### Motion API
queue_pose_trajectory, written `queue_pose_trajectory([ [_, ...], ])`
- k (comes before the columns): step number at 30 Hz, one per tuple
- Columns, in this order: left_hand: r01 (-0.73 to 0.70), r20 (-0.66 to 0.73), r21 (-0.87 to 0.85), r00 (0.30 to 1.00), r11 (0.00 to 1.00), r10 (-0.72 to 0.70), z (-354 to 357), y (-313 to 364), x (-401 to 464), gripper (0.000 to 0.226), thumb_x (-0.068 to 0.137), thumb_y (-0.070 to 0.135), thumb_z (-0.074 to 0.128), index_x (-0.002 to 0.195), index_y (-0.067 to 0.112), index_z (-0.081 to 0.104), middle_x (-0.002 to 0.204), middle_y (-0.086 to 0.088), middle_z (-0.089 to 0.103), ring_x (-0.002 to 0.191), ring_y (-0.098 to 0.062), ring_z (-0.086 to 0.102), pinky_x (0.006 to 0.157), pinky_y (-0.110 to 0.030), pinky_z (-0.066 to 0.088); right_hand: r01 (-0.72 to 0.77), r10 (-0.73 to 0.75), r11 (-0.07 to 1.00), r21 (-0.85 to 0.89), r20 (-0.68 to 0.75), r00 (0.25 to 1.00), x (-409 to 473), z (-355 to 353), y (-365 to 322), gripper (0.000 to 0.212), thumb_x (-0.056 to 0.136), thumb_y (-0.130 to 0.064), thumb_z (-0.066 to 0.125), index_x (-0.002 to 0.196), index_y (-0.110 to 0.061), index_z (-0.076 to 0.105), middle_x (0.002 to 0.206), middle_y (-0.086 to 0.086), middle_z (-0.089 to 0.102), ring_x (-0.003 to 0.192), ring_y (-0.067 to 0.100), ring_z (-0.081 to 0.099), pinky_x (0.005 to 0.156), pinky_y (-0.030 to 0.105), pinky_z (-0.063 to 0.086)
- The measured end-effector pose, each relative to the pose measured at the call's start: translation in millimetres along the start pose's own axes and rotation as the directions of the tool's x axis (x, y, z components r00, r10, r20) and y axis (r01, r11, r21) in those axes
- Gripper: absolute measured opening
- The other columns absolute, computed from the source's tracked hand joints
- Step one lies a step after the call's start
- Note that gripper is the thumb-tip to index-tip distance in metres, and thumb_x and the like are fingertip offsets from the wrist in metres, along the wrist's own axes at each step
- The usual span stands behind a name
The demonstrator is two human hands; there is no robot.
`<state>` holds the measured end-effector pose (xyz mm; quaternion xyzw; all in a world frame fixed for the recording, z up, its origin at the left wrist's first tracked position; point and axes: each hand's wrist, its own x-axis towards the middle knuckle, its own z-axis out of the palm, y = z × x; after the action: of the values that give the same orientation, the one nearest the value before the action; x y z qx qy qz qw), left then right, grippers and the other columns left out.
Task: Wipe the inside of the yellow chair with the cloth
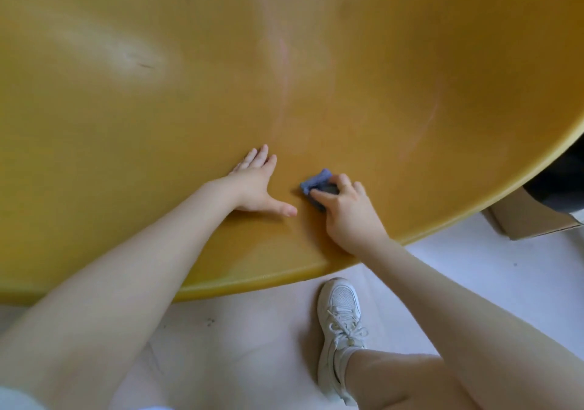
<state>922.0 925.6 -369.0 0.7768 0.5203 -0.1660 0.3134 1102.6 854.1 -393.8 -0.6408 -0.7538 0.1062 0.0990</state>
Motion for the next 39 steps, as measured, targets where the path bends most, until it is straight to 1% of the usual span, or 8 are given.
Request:
queue_pose_trajectory([
  [7,-0.037,0.056,0.199,0.998,0.979,0.027,4.5,-36.0,-61.0,0.112,0.072,0.065,0.062,0.15,0.021,-0.004,0.154,0.004,-0.026,0.142,-0.017,-0.021,0.116,-0.034,-0.005,0.205,-0.202,0.979,-0.002,0.162,0.966,-2.5,-18.4,8.4,0.044,0.076,0.003,0.045,0.105,-0.018,0.071,0.11,0.023,0.059,0.072,0.039,0.053,0.073,0.041,0.047],
  [14,0.014,0.073,0.121,0.997,0.993,-0.023,10.0,-50.5,-70.6,0.088,0.086,0.062,0.044,0.151,0.019,0.003,0.157,0.002,-0.013,0.145,-0.015,-0.007,0.118,-0.033,0.0,-0.343,0.348,0.922,-0.177,-0.008,0.938,-4.6,-17.4,1.3,0.043,0.091,-0.009,0.037,0.128,-0.025,0.053,0.135,0.011,0.035,0.102,0.032,0.039,0.088,0.034,0.037],
  [18,0.016,0.032,0.045,0.999,0.999,-0.017,6.2,-53.8,-64.0,0.05,0.102,0.033,0.026,0.15,0.018,0.017,0.158,0.0,-0.004,0.146,-0.017,-0.001,0.116,-0.029,0.003,-0.114,0.111,0.992,0.058,0.056,0.992,-15.8,12.3,-58.1,0.05,0.08,-0.014,0.031,0.116,-0.028,0.063,0.123,0.013,0.048,0.091,0.034,0.048,0.083,0.033,0.038],
  [21,0.03,-0.012,0.072,1.0,0.997,-0.029,8.3,-50.3,-62.4,0.047,0.103,0.02,0.026,0.149,0.017,0.018,0.158,-0.003,-0.002,0.146,-0.019,0.002,0.116,-0.027,0.006,0.162,-0.17,0.97,0.18,0.03,0.985,-34.5,20.5,-115.5,0.051,0.073,-0.017,0.026,0.098,-0.017,0.071,0.094,0.018,0.06,0.059,0.025,0.039,0.062,0.032,0.042],
  [24,0.062,-0.042,0.122,0.997,0.991,-0.058,12.0,-44.2,-64.0,0.048,0.103,0.019,0.025,0.15,0.018,0.015,0.158,-0.003,-0.002,0.146,-0.021,0.002,0.117,-0.029,0.008,0.24,-0.256,0.959,0.151,0.092,0.962,-36.6,15.8,-97.9,0.053,0.075,-0.02,0.025,0.104,-0.02,0.069,0.101,0.019,0.06,0.06,0.025,0.04,0.062,0.035,0.045],
  [30,0.128,-0.061,0.096,0.991,0.987,-0.123,10.1,-24.2,-63.7,0.053,0.101,0.038,0.029,0.149,0.016,0.022,0.158,-0.005,0.003,0.146,-0.022,0.005,0.116,-0.034,0.013,0.027,0.015,0.968,-0.25,0.167,0.986,-29.4,-33.7,19.2,0.051,0.087,-0.008,0.042,0.127,-0.039,0.052,0.126,0.007,0.049,0.081,0.023,0.036,0.079,0.035,0.042],
  [34,-0.079,-0.142,0.225,0.983,0.971,0.113,14.9,-4.4,-61.0,0.044,0.1,0.039,0.033,0.143,0.029,0.037,0.158,0.002,0.01,0.146,-0.016,0.004,0.117,-0.036,0.008,-0.042,0.133,0.882,-0.47,0.162,0.978,-25.2,-72.1,64.5,0.047,0.093,-0.013,0.038,0.131,-0.04,0.045,0.132,0.003,0.044,0.098,0.029,0.041,0.074,0.032,0.033],
  [39,-0.21,-0.099,0.224,0.967,0.952,0.236,24.5,26.4,-43.1,0.057,0.098,0.046,0.032,0.149,0.026,0.018,0.159,0.002,0.003,0.145,-0.014,0.005,0.117,-0.033,0.008,-0.284,0.278,0.89,-0.358,-0.068,0.958,-21.4,-57.2,59.9,0.038,0.091,-0.012,0.038,0.116,-0.026,0.063,0.118,0.012,0.052,0.091,0.03,0.041,0.068,0.033,0.025],
])
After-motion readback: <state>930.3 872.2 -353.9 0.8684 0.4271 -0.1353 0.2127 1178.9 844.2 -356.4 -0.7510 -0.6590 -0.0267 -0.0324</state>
